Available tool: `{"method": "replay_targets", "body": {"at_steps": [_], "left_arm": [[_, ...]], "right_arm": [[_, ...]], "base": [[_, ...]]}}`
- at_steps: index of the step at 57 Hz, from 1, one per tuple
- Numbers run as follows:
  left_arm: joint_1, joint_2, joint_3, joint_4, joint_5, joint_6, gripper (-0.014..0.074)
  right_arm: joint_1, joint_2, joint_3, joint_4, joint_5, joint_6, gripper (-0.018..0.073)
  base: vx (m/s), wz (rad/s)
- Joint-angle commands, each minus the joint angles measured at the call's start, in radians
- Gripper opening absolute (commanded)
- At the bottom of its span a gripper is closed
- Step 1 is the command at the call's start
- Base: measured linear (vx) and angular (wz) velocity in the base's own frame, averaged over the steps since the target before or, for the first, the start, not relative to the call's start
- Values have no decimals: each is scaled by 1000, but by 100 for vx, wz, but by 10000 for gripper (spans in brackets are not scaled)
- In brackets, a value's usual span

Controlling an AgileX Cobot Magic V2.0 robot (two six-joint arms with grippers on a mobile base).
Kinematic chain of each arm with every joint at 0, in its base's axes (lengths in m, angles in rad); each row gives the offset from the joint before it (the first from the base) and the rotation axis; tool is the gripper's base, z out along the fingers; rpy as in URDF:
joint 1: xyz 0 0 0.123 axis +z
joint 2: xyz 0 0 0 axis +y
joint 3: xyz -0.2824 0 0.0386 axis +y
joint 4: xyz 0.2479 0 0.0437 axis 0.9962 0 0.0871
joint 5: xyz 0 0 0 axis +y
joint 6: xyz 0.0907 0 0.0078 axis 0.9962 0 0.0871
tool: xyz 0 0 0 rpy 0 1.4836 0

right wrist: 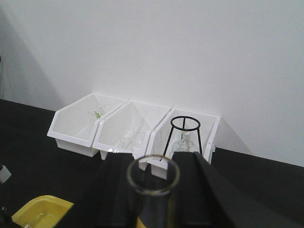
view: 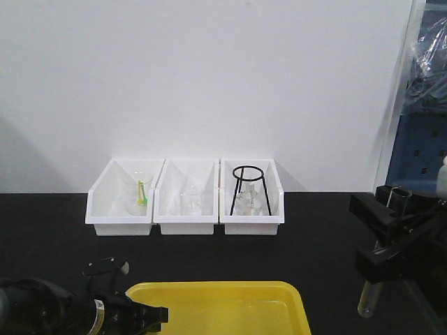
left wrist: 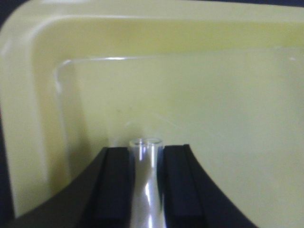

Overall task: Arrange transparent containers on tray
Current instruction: 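Lower the left-held tube into the yellow tray and open the left gripper, then lower the right-held tube into the yellow tray and open the right gripper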

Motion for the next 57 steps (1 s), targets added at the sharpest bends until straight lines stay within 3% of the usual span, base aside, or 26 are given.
{"method": "replay_targets", "body": {"at_steps": [1, 19, 32, 41, 57], "left_arm": [[2, -45, -27, 75, 16, 4, 393], [2, -56, -27, 66, 3, 4, 441], [2, -157, -27, 67, 19, 4, 441], [2, -268, -27, 76, 26, 5, 441], [2, -397, -27, 76, 26, 54, 441]], "right_arm": [[0, -16, -35, 1, -71, -6, -11], [0, -10, -35, 9, -53, 3, -11], [0, 122, -35, 61, -38, 133, -11], [0, 276, -35, 56, -173, 271, -11], [0, 529, -35, 54, -375, 365, -11]], "base": [[0, 0], [0, 0], [0, 0], [0, 0], [0, 0]]}}
